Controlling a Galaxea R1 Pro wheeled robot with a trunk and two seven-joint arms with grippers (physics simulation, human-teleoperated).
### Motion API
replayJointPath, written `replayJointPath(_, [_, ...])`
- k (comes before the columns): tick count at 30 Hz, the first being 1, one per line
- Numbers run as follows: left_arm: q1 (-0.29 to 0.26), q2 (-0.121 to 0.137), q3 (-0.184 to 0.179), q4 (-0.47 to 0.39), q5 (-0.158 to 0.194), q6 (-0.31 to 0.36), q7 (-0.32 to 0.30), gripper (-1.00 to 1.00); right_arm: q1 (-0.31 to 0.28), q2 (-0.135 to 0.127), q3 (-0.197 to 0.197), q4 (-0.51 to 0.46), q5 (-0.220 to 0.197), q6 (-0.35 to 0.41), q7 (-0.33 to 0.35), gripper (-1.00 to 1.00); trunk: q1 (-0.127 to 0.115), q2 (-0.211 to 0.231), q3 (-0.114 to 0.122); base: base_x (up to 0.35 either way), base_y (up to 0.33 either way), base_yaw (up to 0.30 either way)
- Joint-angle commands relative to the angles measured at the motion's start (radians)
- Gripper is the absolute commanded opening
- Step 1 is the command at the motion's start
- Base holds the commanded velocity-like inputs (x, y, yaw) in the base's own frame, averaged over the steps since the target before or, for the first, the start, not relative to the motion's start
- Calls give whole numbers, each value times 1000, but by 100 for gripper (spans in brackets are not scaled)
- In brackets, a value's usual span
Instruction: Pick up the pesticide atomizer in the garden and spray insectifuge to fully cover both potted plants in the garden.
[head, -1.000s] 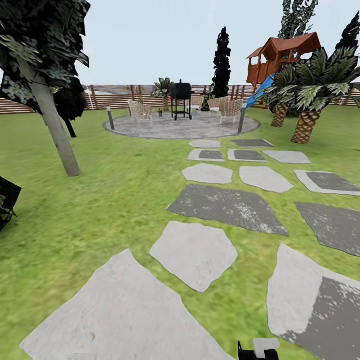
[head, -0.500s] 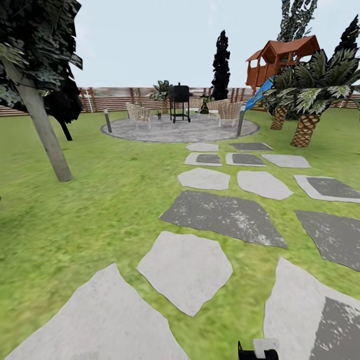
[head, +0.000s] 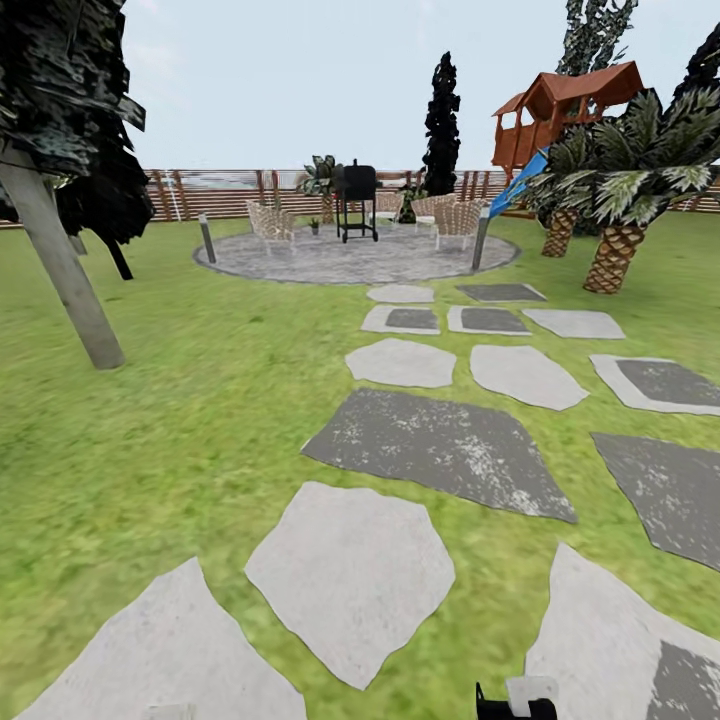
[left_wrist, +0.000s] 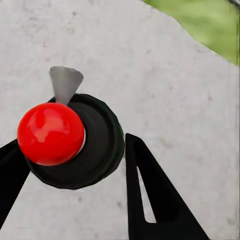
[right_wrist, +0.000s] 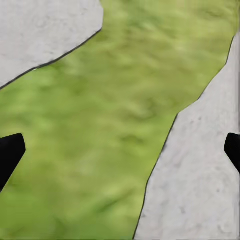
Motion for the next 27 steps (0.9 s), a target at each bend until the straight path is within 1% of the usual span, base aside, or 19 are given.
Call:
replayJointPath(1, [-1, 0, 3, 1, 4, -4, -1, -100, 0, 0, 9, 0, -7, -1, -3, 100, 0, 0, -1, 307, -176, 0])
replayJointPath(27, [-1, -2, 2, 1, 5, -4, -1, -100, 0, 1, 9, 0, -7, -1, -2, 100, 0, 0, -1, 307, -176, 0])
